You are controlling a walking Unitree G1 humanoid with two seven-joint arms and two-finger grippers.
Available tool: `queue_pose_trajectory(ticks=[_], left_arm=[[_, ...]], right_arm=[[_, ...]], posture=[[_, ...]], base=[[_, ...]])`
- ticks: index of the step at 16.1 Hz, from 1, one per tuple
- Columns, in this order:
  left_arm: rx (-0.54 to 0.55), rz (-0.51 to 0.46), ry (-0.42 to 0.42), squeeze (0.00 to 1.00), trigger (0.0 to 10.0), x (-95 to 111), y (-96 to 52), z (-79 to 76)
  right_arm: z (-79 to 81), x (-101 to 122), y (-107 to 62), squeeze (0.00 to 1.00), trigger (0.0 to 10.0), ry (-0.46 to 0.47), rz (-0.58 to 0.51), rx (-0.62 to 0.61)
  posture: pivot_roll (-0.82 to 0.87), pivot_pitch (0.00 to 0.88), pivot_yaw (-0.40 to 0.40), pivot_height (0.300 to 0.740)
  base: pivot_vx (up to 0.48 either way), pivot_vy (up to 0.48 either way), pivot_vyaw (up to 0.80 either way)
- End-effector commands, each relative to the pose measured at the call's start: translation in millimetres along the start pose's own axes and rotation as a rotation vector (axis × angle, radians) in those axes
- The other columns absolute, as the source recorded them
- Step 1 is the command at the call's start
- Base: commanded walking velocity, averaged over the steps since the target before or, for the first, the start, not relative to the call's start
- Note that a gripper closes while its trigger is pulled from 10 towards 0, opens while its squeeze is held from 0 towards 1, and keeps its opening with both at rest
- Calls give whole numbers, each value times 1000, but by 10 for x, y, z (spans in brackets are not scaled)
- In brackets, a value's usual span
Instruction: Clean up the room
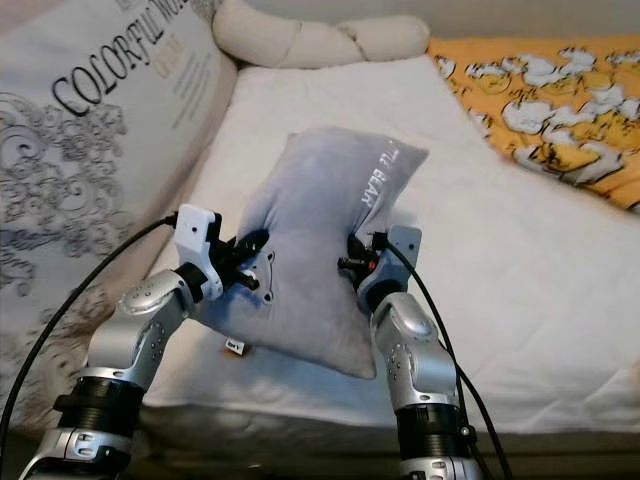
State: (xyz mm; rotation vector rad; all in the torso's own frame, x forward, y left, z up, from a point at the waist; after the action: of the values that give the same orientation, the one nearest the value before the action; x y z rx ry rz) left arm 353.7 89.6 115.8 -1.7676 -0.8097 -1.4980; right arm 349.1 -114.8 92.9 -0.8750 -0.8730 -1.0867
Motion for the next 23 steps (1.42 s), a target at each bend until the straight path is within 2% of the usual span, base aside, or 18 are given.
queue_pose_trajectory(ticks=[1,4,10,14,19,21,23], left_arm=[[-20,-34,28,0,10000,133,52,-48],[1,-28,73,0,10000,142,67,-43],[19,-76,94,0,10000,246,50,25],[46,-85,79,0,10000,241,26,64],[107,-81,68,0,10000,204,-50,186],[118,-77,73,0,10000,194,-67,203],[125,-82,86,0,10000,209,-67,225]], right_arm=[[5,47,-6,0,10000,7,-16,-4],[-19,59,-10,0,10000,32,-19,-18],[36,75,26,0,10000,59,-8,21],[52,24,29,0,10000,17,24,47],[239,-32,41,0,10000,-86,62,155],[142,-62,55,0,10000,15,79,110],[121,-63,53,0,10000,11,83,104]], posture=[[10,0,112,740],[21,0,108,740],[28,0,96,740],[32,0,89,740],[43,0,71,740],[62,0,50,740],[55,0,57,740]], base=[[0,244,0],[0,0,0],[0,0,0],[194,0,0],[268,0,560],[281,0,0],[141,0,0]])
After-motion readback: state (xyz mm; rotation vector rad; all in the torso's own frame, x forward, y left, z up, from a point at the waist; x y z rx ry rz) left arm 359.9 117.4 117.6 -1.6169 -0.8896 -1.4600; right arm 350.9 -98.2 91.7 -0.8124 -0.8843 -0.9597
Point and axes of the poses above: a point about 5 cm out from each wrist's last joint towards the gripper, its own y axis pointing out of the wrist towards the gripper, its own x axis along the axis of the wrist's last joint, z = x × y, the point moved 4 cm from there along y, pointing out of the wrist towards the gripper, and after that the axes turned 3 degrees about y, right-handed, at the moved point
